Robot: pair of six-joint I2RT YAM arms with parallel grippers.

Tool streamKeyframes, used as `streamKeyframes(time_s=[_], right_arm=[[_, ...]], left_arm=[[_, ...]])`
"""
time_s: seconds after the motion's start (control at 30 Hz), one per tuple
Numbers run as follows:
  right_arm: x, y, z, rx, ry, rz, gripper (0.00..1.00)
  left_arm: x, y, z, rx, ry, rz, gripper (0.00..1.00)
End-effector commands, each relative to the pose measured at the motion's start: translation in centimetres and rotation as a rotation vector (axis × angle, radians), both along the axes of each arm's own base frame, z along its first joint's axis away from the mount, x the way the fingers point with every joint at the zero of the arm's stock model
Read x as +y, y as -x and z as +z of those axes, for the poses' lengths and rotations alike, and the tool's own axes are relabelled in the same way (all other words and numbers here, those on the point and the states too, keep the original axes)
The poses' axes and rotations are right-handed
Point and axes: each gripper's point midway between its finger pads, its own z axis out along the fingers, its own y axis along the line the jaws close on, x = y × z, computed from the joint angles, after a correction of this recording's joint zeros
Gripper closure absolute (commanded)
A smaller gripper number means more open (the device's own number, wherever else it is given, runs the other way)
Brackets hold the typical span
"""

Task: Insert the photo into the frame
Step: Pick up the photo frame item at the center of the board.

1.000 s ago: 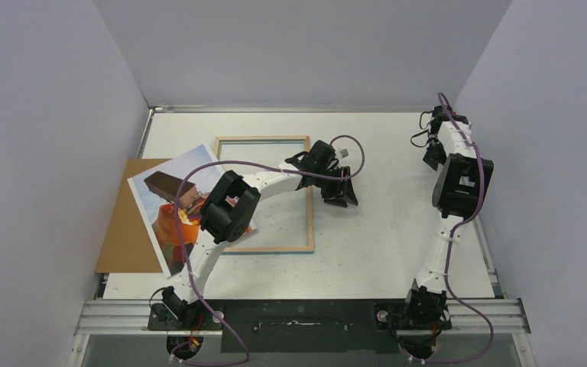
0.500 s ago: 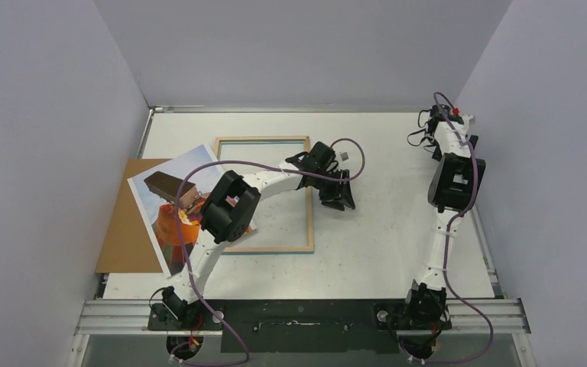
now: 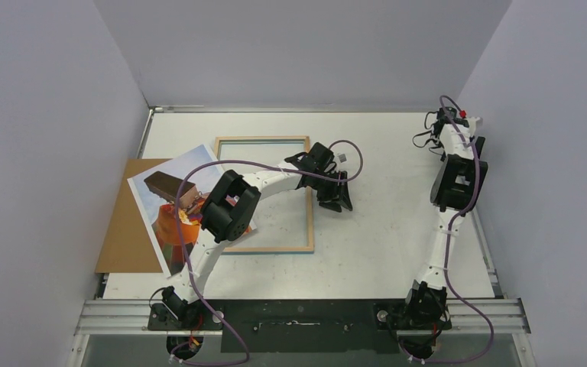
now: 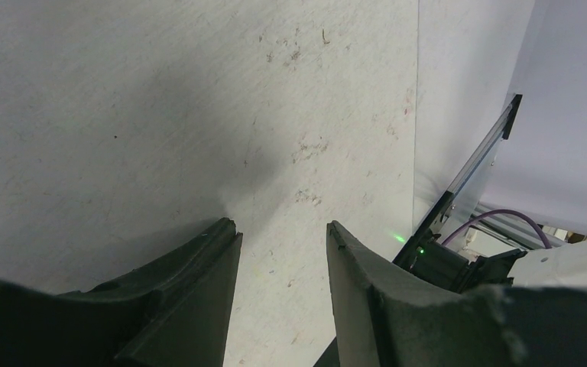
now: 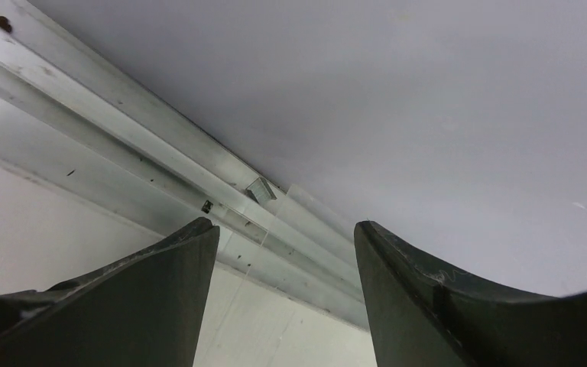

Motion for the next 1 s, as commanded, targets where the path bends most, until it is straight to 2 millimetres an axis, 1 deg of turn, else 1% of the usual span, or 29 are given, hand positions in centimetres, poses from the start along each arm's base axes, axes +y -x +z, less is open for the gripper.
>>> streamKeyframes(time_s=[0.0, 0.23, 0.33, 0.47, 0.63, 0.77, 0.87, 0.97], right_arm=[[-0.7, 0.1, -0.3, 0.012, 0.017, -0.011, 0.34], [-1.0, 0.4, -0.8, 0.026, -0.021, -0.007, 0.34], [-0.7, 0.9, -0.8, 0.043, -0.049, 0.0, 0.34], [-0.2, 1.9, 0.0, 0.052, -0.081, -0.004, 0.36], [0.1, 3.6, 1.0, 0.079, -0.106, -0.028, 0.38], [0.2, 4.4, 1.8, 0.091, -0.104, -0.035, 0.4], [0.3, 4.8, 2.6, 0.091, -0.097, -0.038, 0.43], [0.5, 5.1, 3.3, 0.094, -0.099, -0.038, 0.48]], left_arm=[[-0.4, -0.8, 1.1, -0.033, 0.03, -0.02, 0.56], [-0.1, -0.9, 0.9, -0.029, 0.02, -0.018, 0.56], [-0.1, -1.1, 1.0, -0.033, 0.024, -0.015, 0.56], [-0.2, -1.4, 1.2, -0.036, 0.032, -0.015, 0.56], [-0.4, -1.7, 1.4, -0.039, 0.038, -0.016, 0.56], [-0.4, -1.8, 1.6, -0.047, 0.04, -0.015, 0.56], [-0.2, -1.9, 1.8, -0.054, 0.039, -0.014, 0.56], [-0.2, -2.1, 2.1, -0.062, 0.042, -0.011, 0.56]])
